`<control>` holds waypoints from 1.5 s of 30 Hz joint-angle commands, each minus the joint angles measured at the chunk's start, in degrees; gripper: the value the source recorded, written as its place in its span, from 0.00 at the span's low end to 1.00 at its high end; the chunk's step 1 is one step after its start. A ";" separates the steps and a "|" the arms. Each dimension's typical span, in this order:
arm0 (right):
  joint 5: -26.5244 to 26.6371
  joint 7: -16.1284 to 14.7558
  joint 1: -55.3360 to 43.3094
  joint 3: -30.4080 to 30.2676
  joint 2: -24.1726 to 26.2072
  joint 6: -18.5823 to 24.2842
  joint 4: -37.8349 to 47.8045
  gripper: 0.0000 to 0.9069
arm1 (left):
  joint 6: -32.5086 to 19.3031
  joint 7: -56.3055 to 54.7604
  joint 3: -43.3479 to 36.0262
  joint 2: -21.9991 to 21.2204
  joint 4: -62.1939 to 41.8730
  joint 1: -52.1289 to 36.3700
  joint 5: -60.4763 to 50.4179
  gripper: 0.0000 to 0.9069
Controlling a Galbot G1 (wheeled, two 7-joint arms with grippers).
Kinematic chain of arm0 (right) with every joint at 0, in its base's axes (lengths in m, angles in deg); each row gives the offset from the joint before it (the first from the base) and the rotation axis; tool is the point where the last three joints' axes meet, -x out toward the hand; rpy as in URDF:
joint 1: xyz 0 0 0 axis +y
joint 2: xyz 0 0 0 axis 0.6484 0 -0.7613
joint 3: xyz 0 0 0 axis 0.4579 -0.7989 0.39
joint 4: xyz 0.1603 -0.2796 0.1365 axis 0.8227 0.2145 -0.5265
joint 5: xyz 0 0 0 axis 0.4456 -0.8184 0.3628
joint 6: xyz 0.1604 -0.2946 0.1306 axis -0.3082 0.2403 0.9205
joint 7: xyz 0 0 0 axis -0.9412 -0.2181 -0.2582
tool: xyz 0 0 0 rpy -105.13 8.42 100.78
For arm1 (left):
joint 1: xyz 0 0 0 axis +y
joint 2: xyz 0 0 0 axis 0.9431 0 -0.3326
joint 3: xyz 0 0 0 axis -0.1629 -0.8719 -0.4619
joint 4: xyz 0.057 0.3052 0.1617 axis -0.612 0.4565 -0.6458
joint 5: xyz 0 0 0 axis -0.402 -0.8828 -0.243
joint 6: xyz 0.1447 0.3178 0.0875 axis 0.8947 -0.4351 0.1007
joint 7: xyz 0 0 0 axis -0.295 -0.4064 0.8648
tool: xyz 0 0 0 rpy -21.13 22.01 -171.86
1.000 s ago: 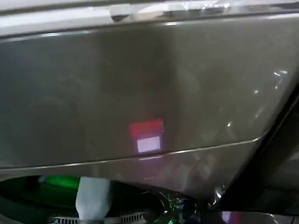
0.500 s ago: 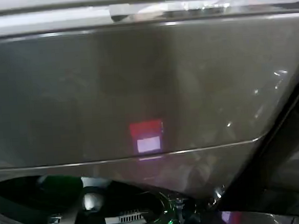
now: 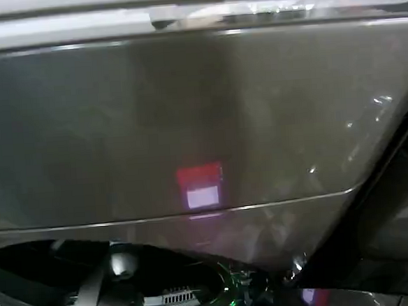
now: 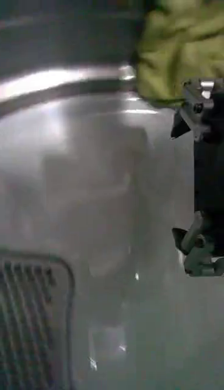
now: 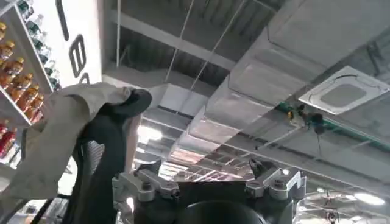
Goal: Grasp the clothes from the dryer.
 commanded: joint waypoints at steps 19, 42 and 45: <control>-0.11 -0.07 0.38 -0.02 0.10 0.17 0.08 1.00 | -3.32 16.34 4.69 1.73 -11.72 -5.32 4.34 1.00; -0.41 -0.29 0.77 -0.19 0.17 0.73 0.77 1.00 | -1.60 6.07 4.48 2.15 -21.94 -7.05 7.36 1.00; -0.49 -0.34 0.74 -0.27 0.16 0.78 0.84 1.00 | -2.09 5.37 4.50 2.36 -22.57 -6.97 7.54 1.00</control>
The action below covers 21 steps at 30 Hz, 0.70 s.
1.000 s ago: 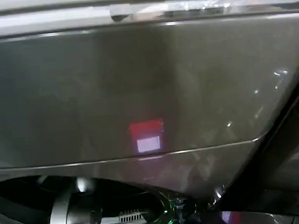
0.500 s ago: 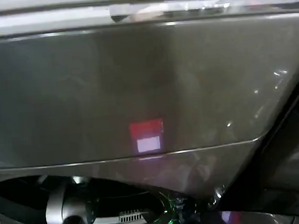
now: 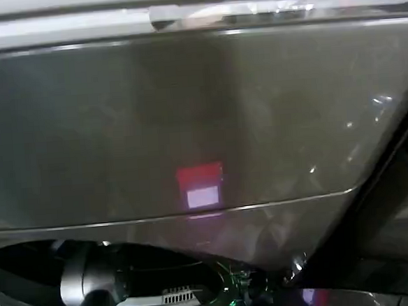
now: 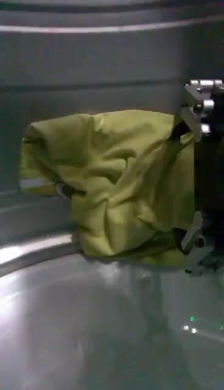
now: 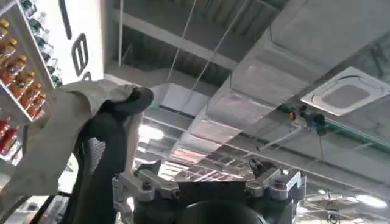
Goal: Grasp the clothes from the dryer.
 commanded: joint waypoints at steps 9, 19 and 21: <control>-0.16 -0.03 -0.08 -0.23 -0.11 0.11 0.00 1.00 | -2.04 -4.81 0.59 0.45 -4.19 0.32 2.62 0.08; -0.10 -0.03 0.31 0.10 0.04 0.21 0.33 1.00 | -2.19 -4.76 0.78 0.37 -4.38 0.23 2.71 0.00; -0.13 -0.04 0.26 0.08 0.02 0.20 0.29 1.00 | -1.91 -4.85 0.73 0.33 -3.89 0.60 3.18 0.00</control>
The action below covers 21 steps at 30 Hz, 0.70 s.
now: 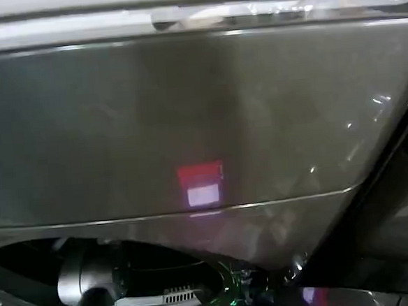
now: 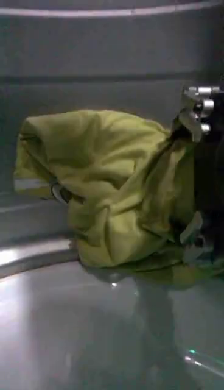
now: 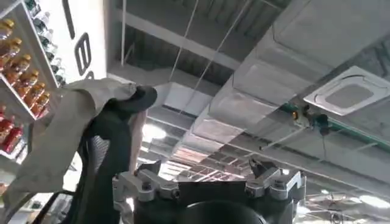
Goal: Grasp the clothes from the dryer.
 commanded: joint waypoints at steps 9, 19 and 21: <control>-0.18 -0.26 0.00 -0.07 -0.28 0.06 -0.26 1.00 | -0.06 -0.95 -0.13 -0.30 1.54 0.61 4.22 0.00; -0.47 -0.39 -0.05 -0.24 -1.15 0.23 -0.53 1.00 | 7.58 -22.26 -1.88 -0.92 9.66 5.88 19.33 0.00; -0.66 -0.44 -0.15 -0.36 -1.30 0.32 -0.50 1.00 | 8.74 -24.86 -2.20 -0.96 12.06 7.43 25.91 0.00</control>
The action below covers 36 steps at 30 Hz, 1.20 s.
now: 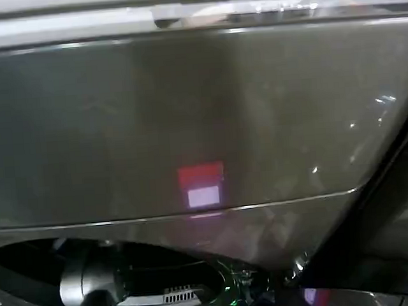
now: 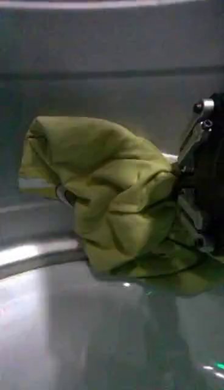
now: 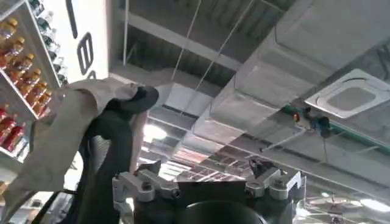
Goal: Grasp the clothes from the dryer.
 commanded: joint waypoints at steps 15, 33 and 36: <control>-1.04 -0.15 -0.39 -0.65 -0.73 0.30 -0.33 1.00 | 14.87 -59.49 -3.51 -4.97 24.82 17.93 65.39 0.00; -1.81 0.21 -0.12 -0.54 -0.97 2.67 -0.56 1.00 | 16.94 -63.55 -3.99 -6.52 31.08 21.21 67.77 0.00; -1.77 0.25 -0.06 -0.33 -1.12 2.61 -0.59 1.00 | 16.68 -62.98 -4.09 -6.53 31.30 21.52 67.50 0.00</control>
